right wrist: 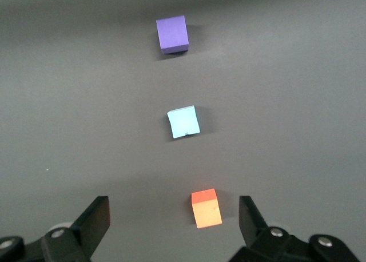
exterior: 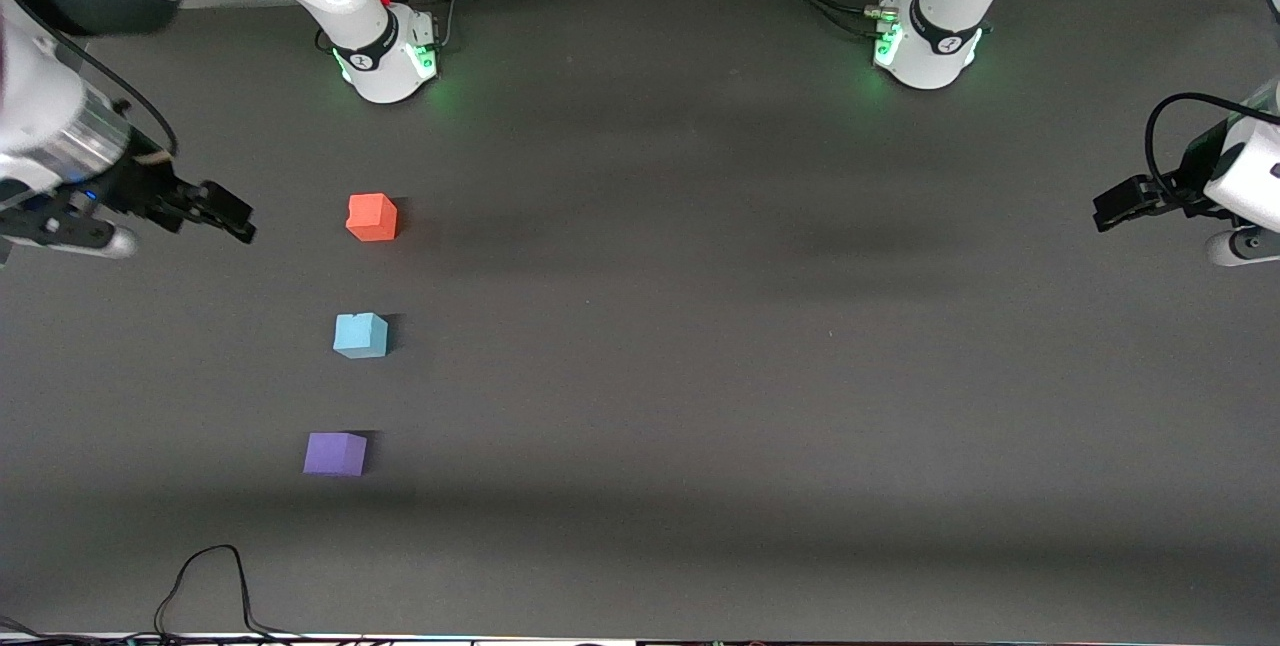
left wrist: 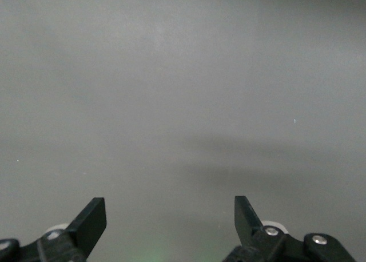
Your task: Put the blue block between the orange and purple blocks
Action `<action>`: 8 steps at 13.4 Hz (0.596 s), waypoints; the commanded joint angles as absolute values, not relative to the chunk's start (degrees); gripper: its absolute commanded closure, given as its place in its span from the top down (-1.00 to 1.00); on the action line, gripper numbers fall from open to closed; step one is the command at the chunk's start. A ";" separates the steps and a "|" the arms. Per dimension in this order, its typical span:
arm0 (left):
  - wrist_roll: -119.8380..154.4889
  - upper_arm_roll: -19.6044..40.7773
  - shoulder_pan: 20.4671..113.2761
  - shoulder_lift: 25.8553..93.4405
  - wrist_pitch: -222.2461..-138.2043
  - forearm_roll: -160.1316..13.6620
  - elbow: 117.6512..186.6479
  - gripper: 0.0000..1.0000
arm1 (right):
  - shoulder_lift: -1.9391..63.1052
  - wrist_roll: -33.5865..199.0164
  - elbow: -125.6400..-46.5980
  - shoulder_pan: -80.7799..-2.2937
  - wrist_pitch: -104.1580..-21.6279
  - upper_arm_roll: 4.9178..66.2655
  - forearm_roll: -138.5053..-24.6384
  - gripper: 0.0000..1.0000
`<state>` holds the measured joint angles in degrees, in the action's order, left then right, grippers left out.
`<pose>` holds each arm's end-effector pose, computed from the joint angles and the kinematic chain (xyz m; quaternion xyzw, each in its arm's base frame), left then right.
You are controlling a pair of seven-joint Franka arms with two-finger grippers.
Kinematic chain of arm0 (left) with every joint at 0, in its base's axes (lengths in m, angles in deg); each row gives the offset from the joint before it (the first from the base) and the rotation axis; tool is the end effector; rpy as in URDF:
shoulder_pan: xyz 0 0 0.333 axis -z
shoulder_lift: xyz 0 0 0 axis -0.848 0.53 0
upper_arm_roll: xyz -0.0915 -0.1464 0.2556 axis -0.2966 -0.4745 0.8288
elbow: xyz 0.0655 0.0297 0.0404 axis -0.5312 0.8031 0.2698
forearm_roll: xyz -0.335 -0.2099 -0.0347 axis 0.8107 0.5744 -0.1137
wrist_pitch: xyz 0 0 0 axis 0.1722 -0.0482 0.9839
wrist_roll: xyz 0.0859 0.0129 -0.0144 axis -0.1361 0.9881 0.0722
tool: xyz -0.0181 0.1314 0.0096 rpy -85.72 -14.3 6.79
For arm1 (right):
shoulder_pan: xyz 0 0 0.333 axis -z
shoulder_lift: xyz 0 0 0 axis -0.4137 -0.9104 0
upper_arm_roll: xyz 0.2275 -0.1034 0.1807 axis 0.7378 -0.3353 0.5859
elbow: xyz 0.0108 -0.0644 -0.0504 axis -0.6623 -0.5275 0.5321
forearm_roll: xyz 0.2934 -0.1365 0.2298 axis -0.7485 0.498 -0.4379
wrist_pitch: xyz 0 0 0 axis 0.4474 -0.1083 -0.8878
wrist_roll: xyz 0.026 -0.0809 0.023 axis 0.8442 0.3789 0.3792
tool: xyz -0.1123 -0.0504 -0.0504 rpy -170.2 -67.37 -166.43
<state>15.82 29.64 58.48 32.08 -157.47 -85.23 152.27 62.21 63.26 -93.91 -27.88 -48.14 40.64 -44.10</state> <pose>0.5472 0.0099 0.5356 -0.9968 -0.0696 0.0293 0.0279 0.5267 0.0267 0.5447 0.9950 -0.0983 0.0190 0.0013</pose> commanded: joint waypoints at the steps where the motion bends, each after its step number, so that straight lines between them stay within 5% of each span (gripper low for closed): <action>1: 16.57 29.62 58.17 32.97 -156.05 -85.48 150.26 1.00 | 60.38 65.03 -89.59 -27.25 -45.19 40.69 -46.39 1.00; 8: 17.01 29.79 58.17 32.97 -155.87 -85.48 150.17 1.00 | 59.85 65.11 -89.05 -27.86 -43.86 40.60 -49.03 1.00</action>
